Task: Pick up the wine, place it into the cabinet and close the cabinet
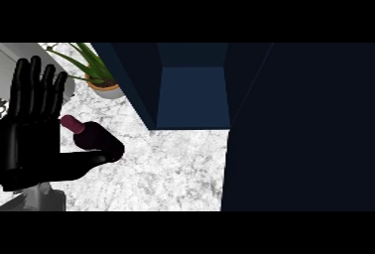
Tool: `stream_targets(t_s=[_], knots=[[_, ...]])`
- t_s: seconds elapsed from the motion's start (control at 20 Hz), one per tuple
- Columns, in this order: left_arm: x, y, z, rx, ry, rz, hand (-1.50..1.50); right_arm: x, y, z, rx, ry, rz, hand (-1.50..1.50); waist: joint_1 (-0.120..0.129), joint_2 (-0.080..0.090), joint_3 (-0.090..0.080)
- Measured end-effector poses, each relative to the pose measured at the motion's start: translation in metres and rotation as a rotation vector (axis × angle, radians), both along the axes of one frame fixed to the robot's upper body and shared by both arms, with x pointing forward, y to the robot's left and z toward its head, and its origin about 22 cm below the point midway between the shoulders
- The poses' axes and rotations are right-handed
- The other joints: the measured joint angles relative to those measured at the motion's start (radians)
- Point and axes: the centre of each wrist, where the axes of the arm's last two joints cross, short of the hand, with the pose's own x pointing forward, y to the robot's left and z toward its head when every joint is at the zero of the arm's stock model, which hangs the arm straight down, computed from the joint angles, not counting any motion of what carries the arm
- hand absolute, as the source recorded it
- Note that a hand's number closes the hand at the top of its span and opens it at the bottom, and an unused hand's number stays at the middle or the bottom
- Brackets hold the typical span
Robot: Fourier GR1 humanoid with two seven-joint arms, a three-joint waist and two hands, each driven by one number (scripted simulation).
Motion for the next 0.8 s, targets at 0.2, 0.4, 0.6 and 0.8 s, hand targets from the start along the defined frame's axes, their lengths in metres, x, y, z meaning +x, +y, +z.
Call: stream_targets(t_s=[0.2,0.4,0.6,0.8], knots=[[0.009,-0.015,0.016,-0.093,0.034,-0.012,-1.5,-0.017,0.002,0.01,0.011,0.037,0.071,-1.5,0.0,-0.001,0.0],[0.009,-0.038,0.038,-0.128,0.043,-0.016,-1.5,-0.029,0.002,0.026,0.016,0.046,0.088,-1.5,0.004,-0.001,0.001],[0.009,-0.056,0.049,-0.137,0.049,-0.02,-1.5,-0.033,0.007,0.035,0.015,0.062,0.095,-1.5,0.006,-0.001,0.001],[0.007,-0.068,0.058,-0.143,0.047,-0.023,-1.5,-0.03,0.009,0.042,0.011,0.066,0.091,-1.5,0.008,-0.001,0.001]])
